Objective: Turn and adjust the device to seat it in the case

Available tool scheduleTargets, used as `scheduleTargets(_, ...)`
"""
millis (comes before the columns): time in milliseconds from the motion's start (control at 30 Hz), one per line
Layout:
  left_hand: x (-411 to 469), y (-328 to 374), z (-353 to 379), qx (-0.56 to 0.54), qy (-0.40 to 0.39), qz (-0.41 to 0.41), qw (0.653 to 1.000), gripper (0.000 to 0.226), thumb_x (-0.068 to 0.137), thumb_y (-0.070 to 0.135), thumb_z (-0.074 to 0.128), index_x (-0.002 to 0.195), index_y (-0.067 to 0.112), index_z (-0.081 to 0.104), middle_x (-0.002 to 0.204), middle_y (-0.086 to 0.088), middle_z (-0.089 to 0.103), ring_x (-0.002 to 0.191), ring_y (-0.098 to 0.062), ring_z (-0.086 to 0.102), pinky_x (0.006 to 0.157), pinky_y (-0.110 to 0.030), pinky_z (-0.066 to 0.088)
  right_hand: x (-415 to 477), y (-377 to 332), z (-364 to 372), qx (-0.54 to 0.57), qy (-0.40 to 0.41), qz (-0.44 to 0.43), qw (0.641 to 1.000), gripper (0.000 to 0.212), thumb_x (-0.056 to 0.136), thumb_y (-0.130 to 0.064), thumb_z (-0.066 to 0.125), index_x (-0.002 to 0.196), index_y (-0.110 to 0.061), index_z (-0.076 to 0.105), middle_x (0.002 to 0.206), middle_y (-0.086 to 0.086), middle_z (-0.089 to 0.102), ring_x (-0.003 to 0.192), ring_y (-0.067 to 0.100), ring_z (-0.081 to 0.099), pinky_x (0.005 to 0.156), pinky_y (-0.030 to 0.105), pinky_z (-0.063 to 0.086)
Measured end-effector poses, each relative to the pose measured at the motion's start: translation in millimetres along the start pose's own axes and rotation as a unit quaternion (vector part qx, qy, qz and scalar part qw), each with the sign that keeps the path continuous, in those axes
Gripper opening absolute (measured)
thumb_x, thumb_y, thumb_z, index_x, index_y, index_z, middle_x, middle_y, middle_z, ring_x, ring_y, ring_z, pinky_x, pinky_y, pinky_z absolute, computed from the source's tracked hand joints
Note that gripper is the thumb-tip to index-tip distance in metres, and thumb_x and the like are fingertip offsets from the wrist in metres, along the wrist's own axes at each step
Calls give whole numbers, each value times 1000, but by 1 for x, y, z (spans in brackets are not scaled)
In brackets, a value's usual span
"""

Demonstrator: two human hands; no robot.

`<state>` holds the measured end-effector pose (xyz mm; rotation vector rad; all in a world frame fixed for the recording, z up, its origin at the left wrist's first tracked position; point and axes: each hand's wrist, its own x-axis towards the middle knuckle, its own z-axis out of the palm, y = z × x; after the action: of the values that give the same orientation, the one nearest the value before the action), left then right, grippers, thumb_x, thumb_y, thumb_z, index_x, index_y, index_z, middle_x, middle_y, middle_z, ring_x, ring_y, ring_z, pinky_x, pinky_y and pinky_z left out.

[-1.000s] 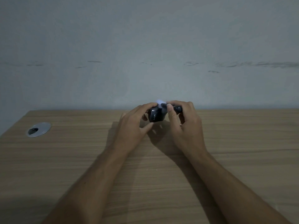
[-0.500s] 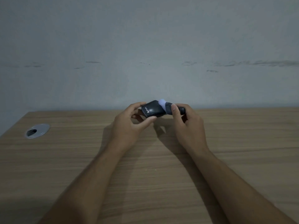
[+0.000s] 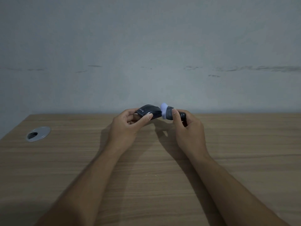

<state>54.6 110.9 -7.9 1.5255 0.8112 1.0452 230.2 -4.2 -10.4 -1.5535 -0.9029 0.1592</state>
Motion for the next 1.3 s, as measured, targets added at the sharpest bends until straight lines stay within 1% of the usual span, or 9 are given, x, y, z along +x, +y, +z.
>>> scheduleTargets(133,2,-3,0,-16,3,-7,1000,46,79,40,96,118,22,81,101,-5,88,91,-22,83,88,-43,61,-7,-3,4,20,-55,-75,995,20,112,-36,65,112,-27,83,96,-14,83,83,5,74,73,22,55)
scheduleTargets(200,3,-3,-1,-18,-8,-5,1000,43,82,28,97,120,20,80,102,-6,88,91,-20,82,91,-42,62,-9,-3,6,25,-79,-97,992,19,112,-37,65,112,-28,82,94,-10,82,81,18,73,71,30,55)
scheduleTargets(267,3,-3,-1,-8,-12,-4,1000,44,83,23,97,123,19,78,101,-5,88,89,-15,80,88,-38,62,-7,-1,6,24,-65,-86,994,18,112,-37,65,109,-29,82,90,-11,81,76,18,71,67,30,53)
scheduleTargets(400,0,2,0,13,-17,9,1000,46,85,20,95,127,20,75,102,-1,87,83,-8,78,75,-17,60,3,2,-1,-7,7,-12,1000,23,111,-35,66,98,-27,82,82,-12,78,70,-4,64,67,14,45)
scheduleTargets(533,-5,8,2,61,-49,38,996,49,87,19,93,131,25,73,109,1,87,69,-1,70,68,-11,55,8,1,-5,-24,18,17,999,26,112,-39,62,101,-23,80,84,-12,76,72,-5,63,68,9,43)
scheduleTargets(700,-10,11,2,111,-82,77,987,55,86,17,94,134,32,72,112,1,84,94,-16,76,76,-6,52,6,-2,-6,-2,17,2,1000,25,112,-40,62,104,-24,80,97,-11,82,87,4,72,80,22,52)
scheduleTargets(933,-9,14,2,181,-31,95,978,58,86,22,93,138,33,69,106,8,79,88,0,72,78,-8,52,2,-7,1,-15,-62,-92,994,17,110,-37,69,116,-25,79,100,-11,79,81,0,68,72,10,44)
scheduleTargets(1133,-8,11,2,165,-22,83,983,56,87,18,92,137,30,69,105,3,83,74,2,70,69,-15,55,0,-4,0,-39,-64,-91,993,31,111,-41,66,95,-16,74,75,-3,71,65,9,60,59,14,41)
scheduleTargets(1300,-7,10,3,148,-20,80,986,56,87,22,93,138,28,71,105,1,85,71,0,68,69,-9,54,9,4,-6,-94,2,-21,995,40,109,-42,67,74,-25,60,62,-10,60,61,-9,58,58,8,39)
